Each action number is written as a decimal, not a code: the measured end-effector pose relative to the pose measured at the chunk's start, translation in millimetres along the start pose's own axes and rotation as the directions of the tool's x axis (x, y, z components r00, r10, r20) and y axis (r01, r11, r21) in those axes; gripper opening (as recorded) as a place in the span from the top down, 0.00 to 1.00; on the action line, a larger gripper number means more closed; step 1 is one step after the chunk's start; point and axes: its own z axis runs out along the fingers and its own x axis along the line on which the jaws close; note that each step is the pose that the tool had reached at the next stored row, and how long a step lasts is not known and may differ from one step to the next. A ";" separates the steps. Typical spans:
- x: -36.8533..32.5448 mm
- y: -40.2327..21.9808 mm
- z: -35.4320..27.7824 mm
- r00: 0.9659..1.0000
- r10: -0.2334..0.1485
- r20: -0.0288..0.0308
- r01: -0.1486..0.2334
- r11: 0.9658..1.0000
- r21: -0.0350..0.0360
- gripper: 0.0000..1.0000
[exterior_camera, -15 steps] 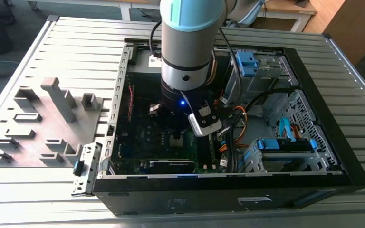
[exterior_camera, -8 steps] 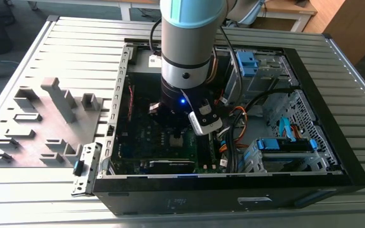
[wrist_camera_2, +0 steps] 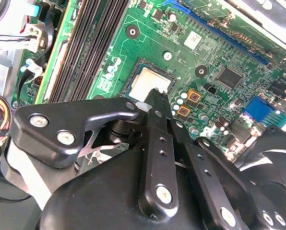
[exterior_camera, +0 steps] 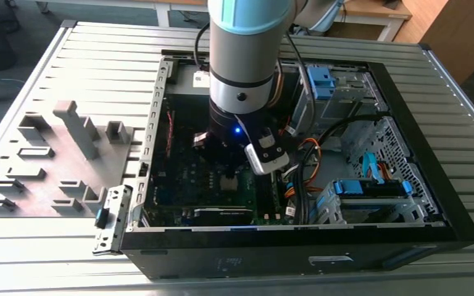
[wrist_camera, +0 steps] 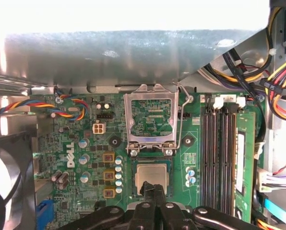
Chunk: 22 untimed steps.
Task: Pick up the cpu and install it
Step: 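Close the cpu cover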
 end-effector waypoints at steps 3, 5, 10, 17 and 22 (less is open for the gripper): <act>-0.1 -0.2 -4.9 1.000 0.000 0.000 0.000 1.000 -0.003 0.89; -0.1 -0.3 -6.6 1.000 0.000 0.000 0.000 1.000 -0.006 0.89; -0.1 -0.3 -6.6 1.000 0.000 0.000 0.000 0.999 -0.039 0.89; -11.6 0.1 -6.6 1.000 -0.005 0.000 0.005 0.999 -0.040 0.89; -14.9 0.2 -6.3 0.999 -0.045 0.003 0.045 0.998 -0.040 0.89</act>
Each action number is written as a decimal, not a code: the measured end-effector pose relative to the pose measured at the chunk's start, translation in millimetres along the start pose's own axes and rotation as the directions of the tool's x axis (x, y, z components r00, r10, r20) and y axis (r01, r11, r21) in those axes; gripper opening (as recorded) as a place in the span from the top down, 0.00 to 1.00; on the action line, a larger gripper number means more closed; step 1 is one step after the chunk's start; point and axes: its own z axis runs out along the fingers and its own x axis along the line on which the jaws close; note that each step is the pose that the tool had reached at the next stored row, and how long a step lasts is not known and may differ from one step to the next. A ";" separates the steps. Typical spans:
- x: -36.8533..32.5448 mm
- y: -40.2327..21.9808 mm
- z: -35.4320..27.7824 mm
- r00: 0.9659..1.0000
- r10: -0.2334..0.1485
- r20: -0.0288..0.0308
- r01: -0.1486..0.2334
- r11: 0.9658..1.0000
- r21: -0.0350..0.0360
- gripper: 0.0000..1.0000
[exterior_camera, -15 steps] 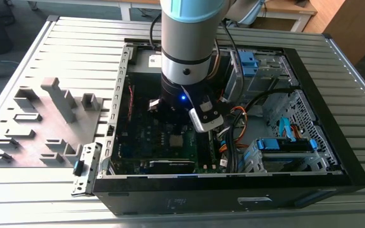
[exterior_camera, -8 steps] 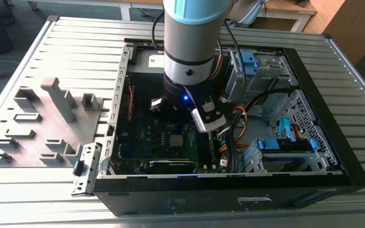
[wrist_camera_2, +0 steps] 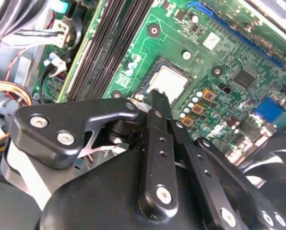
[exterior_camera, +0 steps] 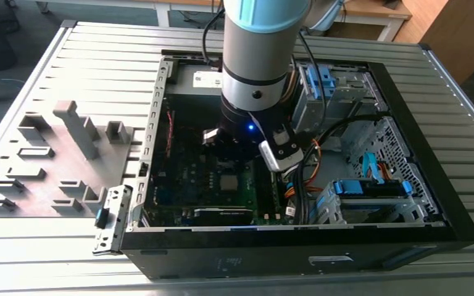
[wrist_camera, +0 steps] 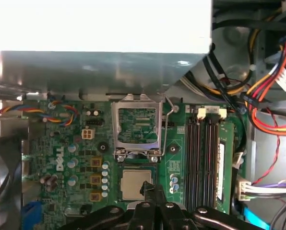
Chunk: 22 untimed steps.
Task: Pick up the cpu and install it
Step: 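Close the cpu cover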
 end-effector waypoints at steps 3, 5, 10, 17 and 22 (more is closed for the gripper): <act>-0.1 0.0 0.4 0.999 -0.049 0.002 0.049 0.999 0.000 0.89; 0.0 0.0 0.7 0.997 -0.081 0.003 0.081 0.997 0.000 0.89; 0.0 0.1 1.4 0.987 -0.161 0.007 0.161 0.987 -0.001 0.89; 0.0 0.0 2.3 0.962 -0.273 0.012 0.273 0.962 0.000 0.89; 0.0 0.0 3.1 0.934 -0.358 0.014 0.358 0.934 0.000 0.89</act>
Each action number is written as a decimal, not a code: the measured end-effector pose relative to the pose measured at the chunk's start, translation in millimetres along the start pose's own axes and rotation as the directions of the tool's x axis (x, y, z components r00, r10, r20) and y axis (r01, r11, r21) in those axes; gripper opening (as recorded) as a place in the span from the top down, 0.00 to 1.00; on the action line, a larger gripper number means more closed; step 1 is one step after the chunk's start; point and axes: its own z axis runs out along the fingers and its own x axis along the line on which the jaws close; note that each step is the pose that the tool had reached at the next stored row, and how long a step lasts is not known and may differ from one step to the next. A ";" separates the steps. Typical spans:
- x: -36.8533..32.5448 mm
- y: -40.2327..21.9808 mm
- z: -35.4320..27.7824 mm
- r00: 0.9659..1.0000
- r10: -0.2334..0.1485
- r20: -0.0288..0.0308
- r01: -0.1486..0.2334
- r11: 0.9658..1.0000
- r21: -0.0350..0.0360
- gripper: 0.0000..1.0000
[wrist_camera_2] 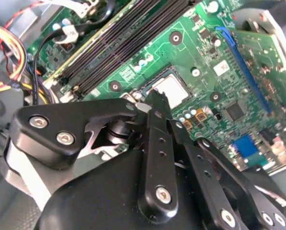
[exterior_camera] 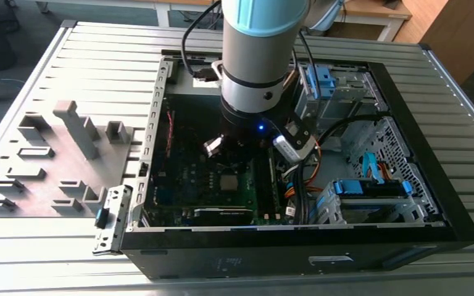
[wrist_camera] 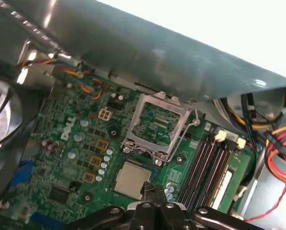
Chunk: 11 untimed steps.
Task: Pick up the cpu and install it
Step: 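Close the cpu cover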
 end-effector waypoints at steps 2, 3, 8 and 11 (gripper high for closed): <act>0.0 0.0 0.3 0.999 -0.037 0.001 0.037 0.999 0.000 0.89; 0.0 0.0 0.5 0.998 -0.055 0.001 0.055 0.998 -0.001 0.89; 0.0 0.0 1.2 0.990 -0.144 0.003 0.144 0.990 -0.001 0.89; 0.0 0.1 1.3 0.987 -0.158 0.003 0.158 0.987 -0.002 0.89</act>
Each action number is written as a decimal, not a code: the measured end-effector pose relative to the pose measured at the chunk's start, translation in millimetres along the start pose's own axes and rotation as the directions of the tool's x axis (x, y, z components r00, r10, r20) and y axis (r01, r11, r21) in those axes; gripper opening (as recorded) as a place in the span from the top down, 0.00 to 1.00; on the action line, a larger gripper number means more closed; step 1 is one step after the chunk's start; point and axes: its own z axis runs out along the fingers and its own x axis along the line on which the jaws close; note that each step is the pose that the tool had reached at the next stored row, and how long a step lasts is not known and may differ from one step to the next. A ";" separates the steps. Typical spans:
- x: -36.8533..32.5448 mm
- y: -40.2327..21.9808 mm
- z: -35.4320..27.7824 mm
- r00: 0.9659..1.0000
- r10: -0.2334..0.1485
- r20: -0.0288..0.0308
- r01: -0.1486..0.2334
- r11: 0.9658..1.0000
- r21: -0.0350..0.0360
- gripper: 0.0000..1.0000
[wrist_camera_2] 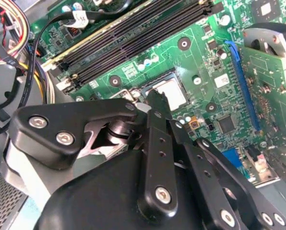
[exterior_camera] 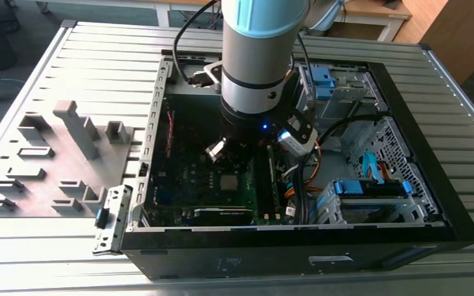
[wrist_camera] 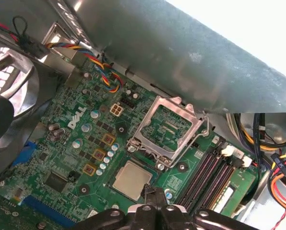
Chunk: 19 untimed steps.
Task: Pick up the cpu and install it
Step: 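Close the cpu cover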
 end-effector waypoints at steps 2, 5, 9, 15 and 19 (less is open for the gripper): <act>0.0 0.0 0.0 1.000 0.000 0.000 0.000 1.000 0.000 0.89; 0.0 0.0 0.0 1.000 0.000 0.000 0.000 1.000 0.000 0.89; -1.9 -1.2 0.1 1.000 -0.002 0.000 0.002 1.000 0.000 0.89; -10.5 -6.2 0.4 1.000 -0.011 0.000 0.011 1.000 -0.002 0.89; -13.8 -8.2 0.7 1.000 -0.023 0.001 0.023 1.000 -0.004 0.89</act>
